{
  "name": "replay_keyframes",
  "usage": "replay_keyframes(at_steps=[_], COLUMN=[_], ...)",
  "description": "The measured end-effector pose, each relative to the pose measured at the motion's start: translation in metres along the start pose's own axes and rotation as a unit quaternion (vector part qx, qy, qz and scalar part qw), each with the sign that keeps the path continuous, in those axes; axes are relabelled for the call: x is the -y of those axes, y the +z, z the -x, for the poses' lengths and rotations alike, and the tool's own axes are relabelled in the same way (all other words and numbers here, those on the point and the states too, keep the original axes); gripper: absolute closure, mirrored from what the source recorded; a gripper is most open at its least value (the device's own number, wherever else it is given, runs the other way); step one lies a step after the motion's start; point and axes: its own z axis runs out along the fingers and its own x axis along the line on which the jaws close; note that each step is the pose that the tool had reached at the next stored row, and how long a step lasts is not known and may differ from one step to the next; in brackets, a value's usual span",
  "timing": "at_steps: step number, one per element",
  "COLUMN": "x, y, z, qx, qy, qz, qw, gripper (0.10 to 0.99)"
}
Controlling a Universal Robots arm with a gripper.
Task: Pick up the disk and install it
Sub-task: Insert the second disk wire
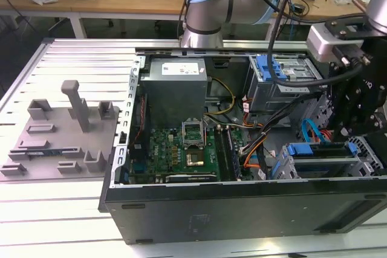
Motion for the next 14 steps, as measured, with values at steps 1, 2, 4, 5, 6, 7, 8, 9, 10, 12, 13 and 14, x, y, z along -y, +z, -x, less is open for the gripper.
replay_keyframes(at_steps=[1, 2, 4, 5, 6, 7, 8, 9, 10, 12, 13, 14], x=[0.0003, 0.0005, 0.0012, 0.0015, 0.0019, 0.0022, 0.0023, 0.0024, 0.0024, 0.0024, 0.0024, 0.0024], y=[-0.0033, -0.0057, -0.0129, -0.0158, -0.0188, -0.0209, -0.0223, -0.0234, -0.0234, -0.0236, -0.0236, -0.0236], z=[-0.0001, -0.0001, -0.0002, -0.0002, -0.0003, -0.0003, -0.0003, -0.0003, -0.0003, -0.0003, -0.0004, -0.0003], qx=[0.0000, 0.0000, 0.0000, 0.0001, 0.0005, 0.0012, 0.0017, 0.0022, 0.0026, 0.0025, 0.0025, 0.0025], qy=[0.000, 0.000, 0.000, 0.000, 0.000, 0.000, 0.000, 0.000, 0.000, 0.000, 0.000, 0.000], qz=[0.0000, 0.0000, -0.0001, -0.0001, -0.0003, -0.0006, -0.0008, -0.0010, -0.0012, -0.0013, -0.0015, -0.0016], qw=[1.0000, 1.0000, 1.0000, 1.0000, 1.0000, 1.0000, 1.0000, 1.0000, 1.0000, 1.0000, 1.0000, 1.0000], gripper=[0.867, 0.867, 0.980, 0.980, 0.980, 0.980, 0.980, 0.980, 0.980, 0.980, 0.980, 0.980])
